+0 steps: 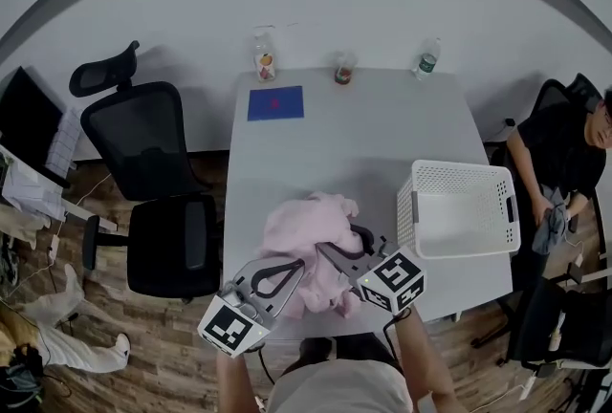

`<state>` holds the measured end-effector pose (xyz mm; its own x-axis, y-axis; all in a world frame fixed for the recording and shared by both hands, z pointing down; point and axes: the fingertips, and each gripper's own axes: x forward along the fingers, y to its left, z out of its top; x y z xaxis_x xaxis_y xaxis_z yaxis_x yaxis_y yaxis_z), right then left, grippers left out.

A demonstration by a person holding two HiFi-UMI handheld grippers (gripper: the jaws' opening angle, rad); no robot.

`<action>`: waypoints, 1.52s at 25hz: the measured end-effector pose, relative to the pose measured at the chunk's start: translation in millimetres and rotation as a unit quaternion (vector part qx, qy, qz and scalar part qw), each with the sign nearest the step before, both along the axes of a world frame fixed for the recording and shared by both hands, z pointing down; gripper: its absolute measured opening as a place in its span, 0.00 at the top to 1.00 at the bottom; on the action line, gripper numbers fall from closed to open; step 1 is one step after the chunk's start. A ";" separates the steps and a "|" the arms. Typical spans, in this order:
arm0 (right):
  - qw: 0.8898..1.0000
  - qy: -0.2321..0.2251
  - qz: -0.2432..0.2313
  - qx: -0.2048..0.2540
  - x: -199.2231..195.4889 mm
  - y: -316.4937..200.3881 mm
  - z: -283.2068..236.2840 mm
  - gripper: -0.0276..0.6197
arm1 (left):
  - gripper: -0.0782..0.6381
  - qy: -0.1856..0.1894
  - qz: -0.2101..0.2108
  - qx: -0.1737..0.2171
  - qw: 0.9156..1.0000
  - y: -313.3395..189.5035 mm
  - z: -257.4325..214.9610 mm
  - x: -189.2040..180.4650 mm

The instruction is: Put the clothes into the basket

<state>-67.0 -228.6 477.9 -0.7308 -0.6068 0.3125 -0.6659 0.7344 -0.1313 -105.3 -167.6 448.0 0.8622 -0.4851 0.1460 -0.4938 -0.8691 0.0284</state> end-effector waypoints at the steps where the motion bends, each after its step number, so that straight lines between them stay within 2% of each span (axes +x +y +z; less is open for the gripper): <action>1: 1.000 -0.003 0.003 0.006 3.2 -1.3 -7.7 0.68 | 0.89 -0.001 0.003 0.006 1.000 -0.2 -4.8 1.7; 10: 0.997 -0.028 0.043 0.059 35.6 -8.4 -75.0 0.68 | 0.89 -0.006 0.035 0.055 0.998 4.1 -39.9 17.5; 20: 0.990 -0.010 0.077 0.116 64.7 -2.9 -134.7 0.68 | 0.89 0.005 0.072 0.078 0.994 7.3 -57.8 37.6; 26: 0.985 -0.011 0.097 0.141 90.4 -0.8 -170.7 0.68 | 0.89 0.010 0.094 0.095 0.991 3.7 -71.9 62.3; 38: 0.972 -0.014 0.126 0.200 166.0 3.5 -246.0 0.68 | 0.89 0.004 0.128 0.139 0.982 1.1 -107.0 131.1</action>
